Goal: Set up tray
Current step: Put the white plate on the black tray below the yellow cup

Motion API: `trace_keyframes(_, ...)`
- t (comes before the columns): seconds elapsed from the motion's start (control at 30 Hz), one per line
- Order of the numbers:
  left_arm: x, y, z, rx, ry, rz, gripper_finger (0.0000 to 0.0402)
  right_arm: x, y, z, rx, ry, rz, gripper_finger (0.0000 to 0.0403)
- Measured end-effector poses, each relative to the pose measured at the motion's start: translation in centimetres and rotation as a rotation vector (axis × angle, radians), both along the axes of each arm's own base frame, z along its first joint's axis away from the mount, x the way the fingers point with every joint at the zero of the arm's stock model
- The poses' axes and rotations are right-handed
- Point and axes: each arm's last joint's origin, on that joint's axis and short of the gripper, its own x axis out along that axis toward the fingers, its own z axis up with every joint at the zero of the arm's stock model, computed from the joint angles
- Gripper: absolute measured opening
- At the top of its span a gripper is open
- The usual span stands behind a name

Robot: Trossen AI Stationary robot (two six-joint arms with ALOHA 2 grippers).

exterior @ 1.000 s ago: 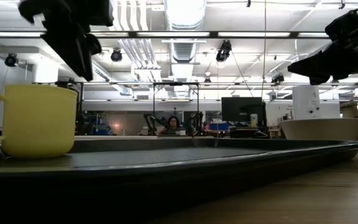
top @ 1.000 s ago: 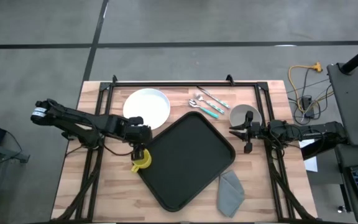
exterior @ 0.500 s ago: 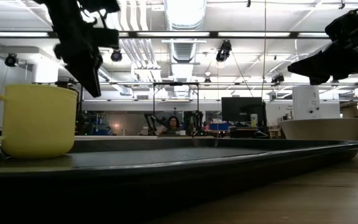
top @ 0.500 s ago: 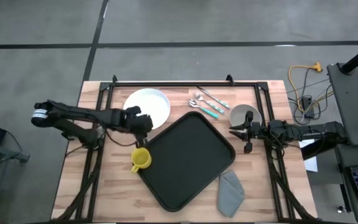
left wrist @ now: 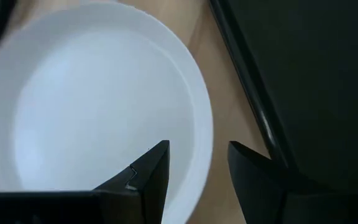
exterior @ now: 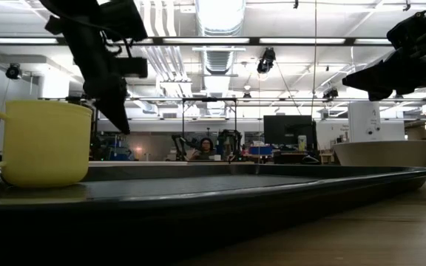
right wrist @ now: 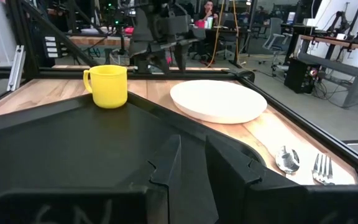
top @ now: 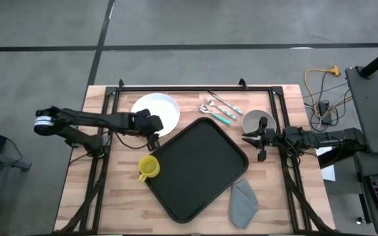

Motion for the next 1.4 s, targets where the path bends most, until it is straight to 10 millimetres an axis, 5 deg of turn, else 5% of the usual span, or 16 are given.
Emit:
trace_keyframes(0.47, 3.2, 0.6, -3.2, -0.028, 0.164, -0.022, 0.0148, 0.0, 0.0, 0.0, -0.001, 0.006, 0.0, 0.0068)
trace_keyframes(1.4, 2.0, 1.9, -5.1, -0.033, 0.161, 0.034, 0.0148, 0.0, 0.0, 0.0, 0.0, 0.006, 0.0, 0.0068)
